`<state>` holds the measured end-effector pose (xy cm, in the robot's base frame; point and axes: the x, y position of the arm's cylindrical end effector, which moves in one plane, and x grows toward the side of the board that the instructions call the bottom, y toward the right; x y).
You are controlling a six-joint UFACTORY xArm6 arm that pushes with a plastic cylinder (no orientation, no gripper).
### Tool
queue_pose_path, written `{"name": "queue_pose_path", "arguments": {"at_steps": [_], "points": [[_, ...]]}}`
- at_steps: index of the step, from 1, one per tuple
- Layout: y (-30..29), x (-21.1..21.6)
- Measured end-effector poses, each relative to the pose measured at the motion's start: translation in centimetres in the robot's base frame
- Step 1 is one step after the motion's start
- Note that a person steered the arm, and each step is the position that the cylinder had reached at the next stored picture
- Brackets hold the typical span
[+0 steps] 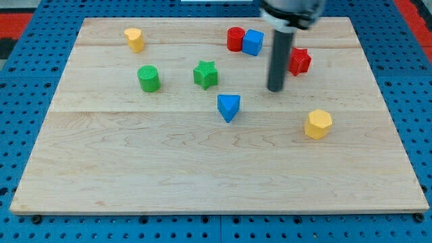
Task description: Move the yellow hexagon above the red star
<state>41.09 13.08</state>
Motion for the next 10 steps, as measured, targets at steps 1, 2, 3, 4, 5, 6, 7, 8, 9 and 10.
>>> {"name": "queue_pose_path", "arguments": {"at_steps": [1, 2, 3, 4, 5, 6, 7, 8, 9, 10], "points": [[6.5, 3.2], [7.6, 8.5], [-2.3, 8.9], [-4.6, 7.3], [-0.4, 6.9], [-1.4, 3.4], [-2.4, 0.4], [-2.0, 3.2], [-5.0, 2.6], [-5.9, -0.3]]}}
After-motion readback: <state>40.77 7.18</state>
